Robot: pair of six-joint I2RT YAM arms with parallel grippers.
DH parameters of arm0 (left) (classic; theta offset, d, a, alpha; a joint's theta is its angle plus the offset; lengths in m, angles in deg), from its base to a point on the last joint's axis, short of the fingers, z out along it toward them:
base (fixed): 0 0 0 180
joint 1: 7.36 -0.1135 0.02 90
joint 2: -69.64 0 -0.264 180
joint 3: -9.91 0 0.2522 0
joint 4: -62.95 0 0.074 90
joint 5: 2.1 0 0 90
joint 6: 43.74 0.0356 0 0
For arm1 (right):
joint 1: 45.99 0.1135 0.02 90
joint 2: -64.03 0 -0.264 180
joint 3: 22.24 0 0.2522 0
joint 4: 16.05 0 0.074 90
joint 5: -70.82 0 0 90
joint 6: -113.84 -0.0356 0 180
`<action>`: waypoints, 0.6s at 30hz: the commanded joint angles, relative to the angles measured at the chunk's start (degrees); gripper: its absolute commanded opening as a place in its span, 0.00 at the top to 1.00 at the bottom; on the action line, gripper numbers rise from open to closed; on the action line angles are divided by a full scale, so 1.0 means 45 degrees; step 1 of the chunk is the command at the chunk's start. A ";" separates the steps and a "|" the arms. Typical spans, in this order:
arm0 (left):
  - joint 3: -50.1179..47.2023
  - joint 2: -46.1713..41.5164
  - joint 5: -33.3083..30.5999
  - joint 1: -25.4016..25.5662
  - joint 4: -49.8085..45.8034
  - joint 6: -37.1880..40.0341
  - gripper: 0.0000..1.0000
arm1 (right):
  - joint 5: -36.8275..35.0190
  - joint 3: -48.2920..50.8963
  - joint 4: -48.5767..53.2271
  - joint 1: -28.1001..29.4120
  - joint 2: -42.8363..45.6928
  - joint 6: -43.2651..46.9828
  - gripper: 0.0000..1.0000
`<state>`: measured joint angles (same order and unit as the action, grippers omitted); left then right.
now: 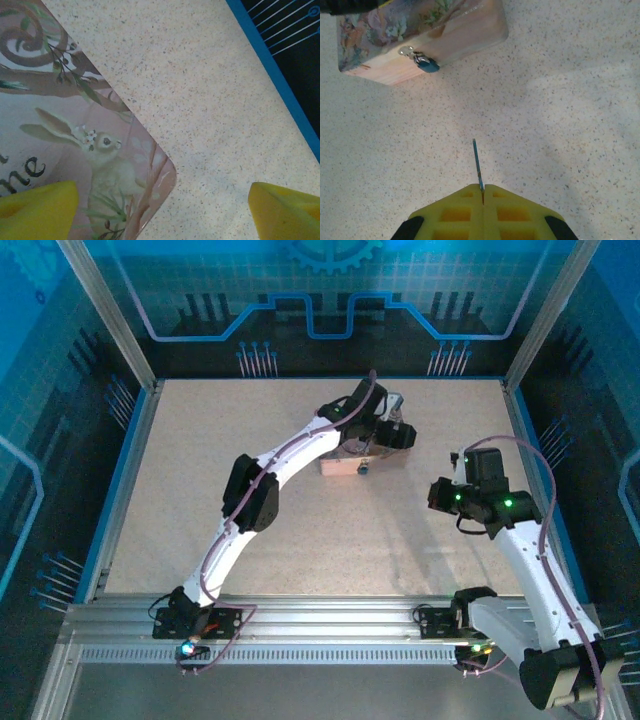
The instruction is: Unlock the padlock with the key
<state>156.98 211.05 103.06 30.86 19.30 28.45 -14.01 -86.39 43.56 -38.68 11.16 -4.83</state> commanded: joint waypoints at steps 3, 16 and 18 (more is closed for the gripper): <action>0.0811 0.0614 -0.0057 0.0251 -0.1017 0.0373 0.11 | 0.0280 0.0397 0.0233 -0.0257 0.0126 -0.0075 1.00; -0.1316 -0.0459 -0.0036 0.0539 -0.1595 0.1719 0.11 | 0.0297 0.0372 0.0260 -0.0359 0.0076 -0.0023 1.00; -0.2508 -0.1210 0.0020 0.0536 -0.1069 0.1726 0.11 | 0.0333 0.0379 0.0261 -0.0411 0.0067 0.0002 1.00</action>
<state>151.74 209.02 102.16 32.47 18.40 34.99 -13.60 -84.79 43.73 -39.16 11.19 -4.80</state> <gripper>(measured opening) 0.894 0.045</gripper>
